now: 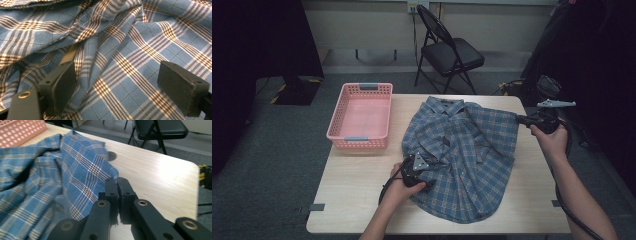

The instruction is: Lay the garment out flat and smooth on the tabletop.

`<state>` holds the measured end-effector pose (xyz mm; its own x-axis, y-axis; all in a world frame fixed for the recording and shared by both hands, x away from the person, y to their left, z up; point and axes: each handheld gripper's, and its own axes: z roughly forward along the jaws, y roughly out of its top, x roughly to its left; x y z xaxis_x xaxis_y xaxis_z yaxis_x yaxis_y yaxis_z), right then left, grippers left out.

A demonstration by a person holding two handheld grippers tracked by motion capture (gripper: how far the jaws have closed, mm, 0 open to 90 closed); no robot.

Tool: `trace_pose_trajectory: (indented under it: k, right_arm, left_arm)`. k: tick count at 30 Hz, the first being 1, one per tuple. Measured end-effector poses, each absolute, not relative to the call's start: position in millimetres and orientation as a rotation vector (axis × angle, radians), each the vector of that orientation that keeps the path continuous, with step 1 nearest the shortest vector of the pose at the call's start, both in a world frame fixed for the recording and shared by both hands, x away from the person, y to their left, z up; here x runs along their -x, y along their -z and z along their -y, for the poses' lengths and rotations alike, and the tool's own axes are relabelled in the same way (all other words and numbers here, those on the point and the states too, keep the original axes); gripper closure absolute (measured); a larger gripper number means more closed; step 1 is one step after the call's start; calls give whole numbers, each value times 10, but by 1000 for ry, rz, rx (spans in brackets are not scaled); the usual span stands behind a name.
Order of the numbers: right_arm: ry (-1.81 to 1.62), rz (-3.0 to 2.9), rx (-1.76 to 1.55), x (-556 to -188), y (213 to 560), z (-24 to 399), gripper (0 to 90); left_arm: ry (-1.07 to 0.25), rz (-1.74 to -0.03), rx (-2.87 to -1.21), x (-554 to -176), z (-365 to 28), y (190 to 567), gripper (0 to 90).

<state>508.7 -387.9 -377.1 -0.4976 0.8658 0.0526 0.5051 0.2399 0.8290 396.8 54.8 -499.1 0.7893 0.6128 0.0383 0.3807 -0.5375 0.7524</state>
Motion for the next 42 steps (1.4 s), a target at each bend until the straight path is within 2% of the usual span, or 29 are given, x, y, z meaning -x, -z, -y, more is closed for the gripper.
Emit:
trace_pose_trajectory:
  k: [5,9,10,11,12,13,15,16,17,20,21,23,24,25,27,30,35,42]
  right_arm:
    - [-1136,-2075,-1278,-5167,3729,4068,877]
    - [-1149,-1858,-1457,-5371,3609,4630,871]
    - [-1149,-1858,-1457,-5371,3609,4630,871]
    - [-1135,-1748,-1532,-5390,3588,4843,786]
    - [-1143,-1705,-1567,-5383,3593,4904,662]
    - [-1126,-1692,-1559,-5360,3596,4914,576]
    - [-1115,-1707,-1529,-5322,3602,4881,557]
    - [-1126,-1738,-1499,-5277,3616,4820,518]
    - [-1167,-1819,-1437,-5169,3661,4639,420]
    - [-1201,-1897,-1373,-5032,3737,4403,371]
    - [-1223,-1986,-1305,-4894,3856,4146,332]
    - [-1230,-2037,-1290,-4831,3932,4020,322]
    - [-1231,-2108,-1269,-4709,4114,3786,306]
    - [-1231,-2108,-1269,-4709,4114,3786,306]
    - [-1173,-2214,-1234,-4556,4400,3491,295]
    - [-1117,-2289,-1212,-4437,4638,3288,291]
    - [-1028,-2329,-1177,-4321,4817,3135,269]
    - [-997,-2332,-1187,-4300,4924,3132,244]
  left_arm:
    - [-381,-732,-2202,-3981,-546,4990,148]
    - [-381,-734,-2201,-3998,-542,4991,147]
    - [-381,-734,-2201,-3998,-542,4991,147]
    - [-381,-733,-2201,-4001,-542,4990,147]
    - [-382,-733,-2202,-4003,-542,4990,147]
    - [-382,-733,-2203,-4006,-541,4990,147]
    - [-382,-733,-2203,-4006,-541,4990,147]
    - [-382,-733,-2203,-4006,-541,4989,147]
    - [-382,-733,-2203,-4008,-541,4990,147]
    - [-384,-733,-2205,-4010,-539,4988,146]
    - [-384,-735,-2203,-4010,-538,4989,146]
    - [-384,-735,-2203,-4011,-538,4989,146]
    - [-385,-735,-2203,-4010,-537,4989,147]
    - [-385,-735,-2203,-4010,-537,4989,146]
    - [-386,-734,-2204,-4010,-538,4989,147]
    - [-386,-734,-2204,-4010,-538,4989,147]
    - [-385,-735,-2203,-4010,-537,4989,146]
    - [-385,-735,-2203,-4010,-537,4989,147]
